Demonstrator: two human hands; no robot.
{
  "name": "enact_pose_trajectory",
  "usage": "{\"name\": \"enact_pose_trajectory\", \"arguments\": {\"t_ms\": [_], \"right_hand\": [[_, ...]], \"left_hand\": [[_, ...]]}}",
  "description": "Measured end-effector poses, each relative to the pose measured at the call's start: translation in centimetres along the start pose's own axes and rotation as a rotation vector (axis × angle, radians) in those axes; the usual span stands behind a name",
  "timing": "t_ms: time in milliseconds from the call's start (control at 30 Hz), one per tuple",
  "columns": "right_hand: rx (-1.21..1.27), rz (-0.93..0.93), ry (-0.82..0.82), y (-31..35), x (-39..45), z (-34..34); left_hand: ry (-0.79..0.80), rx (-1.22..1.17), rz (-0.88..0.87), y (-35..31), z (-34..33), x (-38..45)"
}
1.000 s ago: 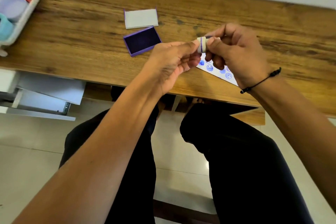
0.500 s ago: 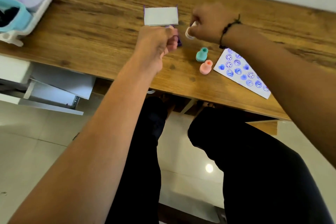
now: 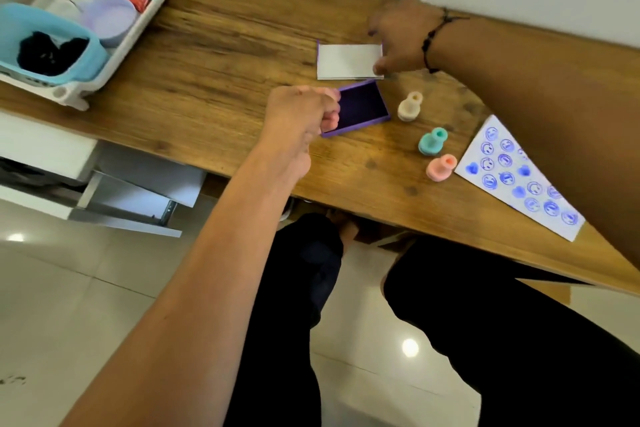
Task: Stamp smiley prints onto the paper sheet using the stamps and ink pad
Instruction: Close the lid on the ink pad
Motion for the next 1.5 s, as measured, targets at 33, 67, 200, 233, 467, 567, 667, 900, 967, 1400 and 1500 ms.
{"name": "enact_pose_trajectory", "arguments": {"t_ms": [33, 67, 200, 233, 467, 567, 667, 900, 967, 1400, 1500], "right_hand": [[-0.043, 0.028, 0.086, 0.4, 0.9, -0.7], [-0.068, 0.051, 0.158, 0.5, 1.6, -1.3], [-0.126, 0.134, 0.238, 0.3, 2.6, -1.9], [-0.142, 0.148, 0.223, 0.1, 2.5, -1.9], [-0.034, 0.114, 0.102, -0.8, 2.1, -2.2], [0.175, 0.011, 0.014, -2.5, 1.7, -1.1], [0.344, -0.085, -0.049, -3.8, 0.5, -0.5], [0.707, 0.131, -0.274, 3.2, -5.5, 2.8], [0.720, 0.203, -0.254, 5.8, -7.0, 2.4], [1.532, -0.479, -0.221, 1.1, -8.7, 0.3], [1.542, -0.534, -0.129, -0.1, -8.6, -0.7]], "left_hand": [[-0.002, -0.016, 0.003, 0.0, 0.1, 0.1], [0.000, -0.032, 0.003, -0.1, 0.2, 0.2], [-0.004, -0.060, -0.003, -0.4, 0.7, 0.7], [-0.005, -0.061, -0.005, -0.4, 0.9, 0.7], [-0.009, -0.081, 0.006, -0.3, 1.1, 0.8], [-0.012, -0.093, 0.019, -0.3, 1.2, 0.8], [0.004, -0.144, 0.041, -0.1, 0.8, 0.6], [0.033, -0.312, -0.034, -1.4, 0.4, 0.2], [-0.081, -0.170, -0.161, -2.2, 1.4, -0.1], [-0.254, 1.144, -0.802, -4.1, -1.9, -3.4], [-0.100, 0.681, -0.480, -2.9, 0.8, -1.4]]}}
Point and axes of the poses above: each hand's wrist, its own x-axis towards the middle knuckle, its own z-axis out of the back of the hand, y = z × x, the point moved 8 cm from there along x, towards the middle knuckle, and after that the axes turned 6 degrees about x, right-handed, at the moved point
